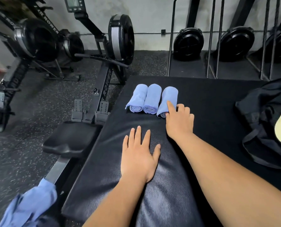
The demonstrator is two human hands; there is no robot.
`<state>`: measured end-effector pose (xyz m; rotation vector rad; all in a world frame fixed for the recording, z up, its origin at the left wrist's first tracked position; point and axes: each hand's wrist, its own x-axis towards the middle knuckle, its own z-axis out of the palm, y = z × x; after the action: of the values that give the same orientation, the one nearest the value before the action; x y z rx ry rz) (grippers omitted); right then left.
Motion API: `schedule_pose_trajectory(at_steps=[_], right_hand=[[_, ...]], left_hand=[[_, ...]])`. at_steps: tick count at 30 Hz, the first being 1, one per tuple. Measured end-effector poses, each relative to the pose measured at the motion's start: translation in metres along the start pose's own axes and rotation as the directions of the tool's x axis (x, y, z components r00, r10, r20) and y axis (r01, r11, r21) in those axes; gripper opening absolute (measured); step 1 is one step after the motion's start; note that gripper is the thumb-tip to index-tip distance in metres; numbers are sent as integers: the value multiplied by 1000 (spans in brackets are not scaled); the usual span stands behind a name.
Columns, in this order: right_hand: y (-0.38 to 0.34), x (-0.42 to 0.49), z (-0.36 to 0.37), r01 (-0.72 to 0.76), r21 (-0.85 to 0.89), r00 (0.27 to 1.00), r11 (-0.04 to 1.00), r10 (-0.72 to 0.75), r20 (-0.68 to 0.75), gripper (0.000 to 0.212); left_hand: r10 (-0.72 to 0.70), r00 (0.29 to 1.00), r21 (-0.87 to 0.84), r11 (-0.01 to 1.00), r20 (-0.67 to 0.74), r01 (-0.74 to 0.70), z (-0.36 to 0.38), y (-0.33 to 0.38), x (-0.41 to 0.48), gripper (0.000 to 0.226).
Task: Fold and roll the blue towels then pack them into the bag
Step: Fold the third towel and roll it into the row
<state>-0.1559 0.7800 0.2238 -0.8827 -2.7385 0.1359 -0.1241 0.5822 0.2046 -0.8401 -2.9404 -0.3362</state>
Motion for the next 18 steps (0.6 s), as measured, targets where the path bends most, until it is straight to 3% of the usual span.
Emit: schedule_pose_trajectory(at_steps=[13,18], right_hand=[[-8,9,8,13,67,1000,998,-14,17,60],[-4,-15,-2,49,82,994,995,-57,97,66]], left_hand=[[-9,999,-39,999,-36,7,1,-1,-1,73],[-9,1000,-82,997,-25,7,1,-3,-1,72]])
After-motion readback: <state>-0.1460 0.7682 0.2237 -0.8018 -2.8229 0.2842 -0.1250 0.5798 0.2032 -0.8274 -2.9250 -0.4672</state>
